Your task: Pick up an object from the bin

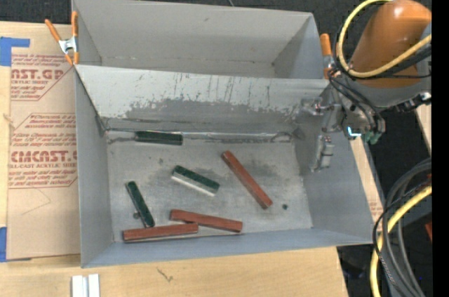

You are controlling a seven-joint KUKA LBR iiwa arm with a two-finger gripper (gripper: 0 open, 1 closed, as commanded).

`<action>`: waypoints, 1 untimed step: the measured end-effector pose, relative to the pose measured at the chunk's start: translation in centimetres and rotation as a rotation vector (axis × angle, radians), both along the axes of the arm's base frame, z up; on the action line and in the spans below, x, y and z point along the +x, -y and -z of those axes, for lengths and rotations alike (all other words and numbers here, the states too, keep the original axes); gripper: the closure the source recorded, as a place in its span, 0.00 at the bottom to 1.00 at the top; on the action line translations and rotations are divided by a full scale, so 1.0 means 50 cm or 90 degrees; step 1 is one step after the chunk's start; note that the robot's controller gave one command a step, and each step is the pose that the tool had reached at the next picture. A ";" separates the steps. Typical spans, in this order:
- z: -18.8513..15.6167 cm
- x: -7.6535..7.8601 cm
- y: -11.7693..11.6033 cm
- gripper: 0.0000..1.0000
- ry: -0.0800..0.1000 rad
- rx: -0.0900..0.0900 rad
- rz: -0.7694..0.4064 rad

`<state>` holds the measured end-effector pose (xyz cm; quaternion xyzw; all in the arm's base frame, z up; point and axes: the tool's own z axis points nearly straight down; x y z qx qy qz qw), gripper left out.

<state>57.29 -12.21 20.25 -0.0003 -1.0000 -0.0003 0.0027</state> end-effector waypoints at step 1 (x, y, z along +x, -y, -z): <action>-0.009 0.004 -0.001 0.00 0.005 -0.001 -0.001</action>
Offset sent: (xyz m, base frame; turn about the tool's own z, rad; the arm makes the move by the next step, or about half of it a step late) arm -0.0876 0.0467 -0.0878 0.1875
